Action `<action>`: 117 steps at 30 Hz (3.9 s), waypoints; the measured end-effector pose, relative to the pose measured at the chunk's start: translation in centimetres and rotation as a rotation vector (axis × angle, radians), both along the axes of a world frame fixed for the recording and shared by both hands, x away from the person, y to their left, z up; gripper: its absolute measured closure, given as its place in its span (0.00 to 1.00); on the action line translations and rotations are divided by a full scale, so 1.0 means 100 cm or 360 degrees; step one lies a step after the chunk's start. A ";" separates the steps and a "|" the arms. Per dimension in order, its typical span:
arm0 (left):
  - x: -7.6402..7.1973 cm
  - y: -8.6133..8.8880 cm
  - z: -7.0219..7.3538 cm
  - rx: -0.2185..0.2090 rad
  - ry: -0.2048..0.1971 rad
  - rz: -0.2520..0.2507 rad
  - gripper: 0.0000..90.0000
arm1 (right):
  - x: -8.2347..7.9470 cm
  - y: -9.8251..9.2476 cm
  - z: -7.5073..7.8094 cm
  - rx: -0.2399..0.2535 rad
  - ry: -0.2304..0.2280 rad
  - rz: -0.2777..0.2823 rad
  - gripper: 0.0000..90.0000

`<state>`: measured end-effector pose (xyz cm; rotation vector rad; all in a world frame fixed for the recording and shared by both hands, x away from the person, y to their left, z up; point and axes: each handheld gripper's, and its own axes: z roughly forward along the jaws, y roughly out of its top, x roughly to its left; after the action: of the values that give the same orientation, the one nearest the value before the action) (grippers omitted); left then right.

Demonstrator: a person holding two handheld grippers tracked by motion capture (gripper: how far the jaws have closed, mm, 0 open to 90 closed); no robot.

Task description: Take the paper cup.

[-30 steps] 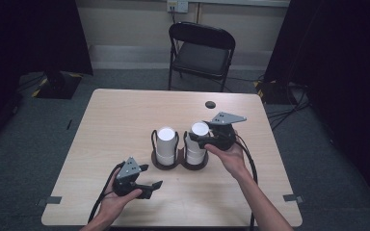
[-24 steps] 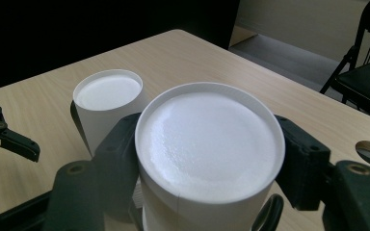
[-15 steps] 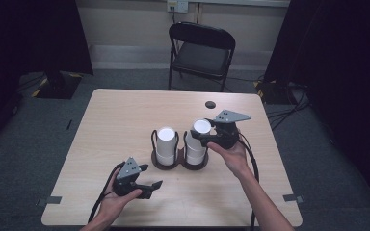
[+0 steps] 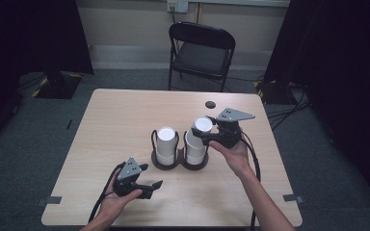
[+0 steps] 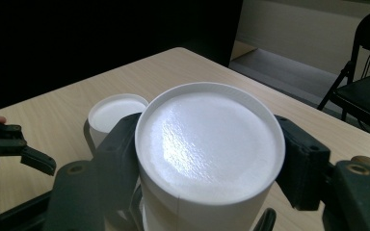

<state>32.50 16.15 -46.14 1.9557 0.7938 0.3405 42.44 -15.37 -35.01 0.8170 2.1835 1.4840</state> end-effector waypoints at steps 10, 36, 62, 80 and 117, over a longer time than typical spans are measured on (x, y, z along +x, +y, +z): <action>0.002 0.001 0.000 -0.0037 0.0015 0.0018 0.21 | -0.003 -0.004 0.008 0.0043 -0.0027 0.0009 0.38; -0.003 0.001 0.008 -0.0073 -0.0073 -0.0016 0.26 | -0.029 -0.023 0.023 0.0227 0.0120 0.0029 0.38; -0.009 -0.010 0.007 -0.0165 -0.0252 -0.0075 0.29 | -0.057 -0.020 -0.024 0.0431 0.0425 0.0168 0.38; -0.014 -0.018 0.003 -0.0342 -0.0412 -0.0191 0.50 | -0.067 0.013 -0.046 0.0594 0.0636 0.0371 0.38; -0.012 -0.016 0.011 -0.0420 -0.0304 -0.0281 0.91 | -0.067 0.033 -0.060 0.0621 0.0712 0.0475 0.24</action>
<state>31.35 14.53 -45.09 1.7019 0.5107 0.2955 35.69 -12.09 -40.99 1.0696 2.4505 2.0900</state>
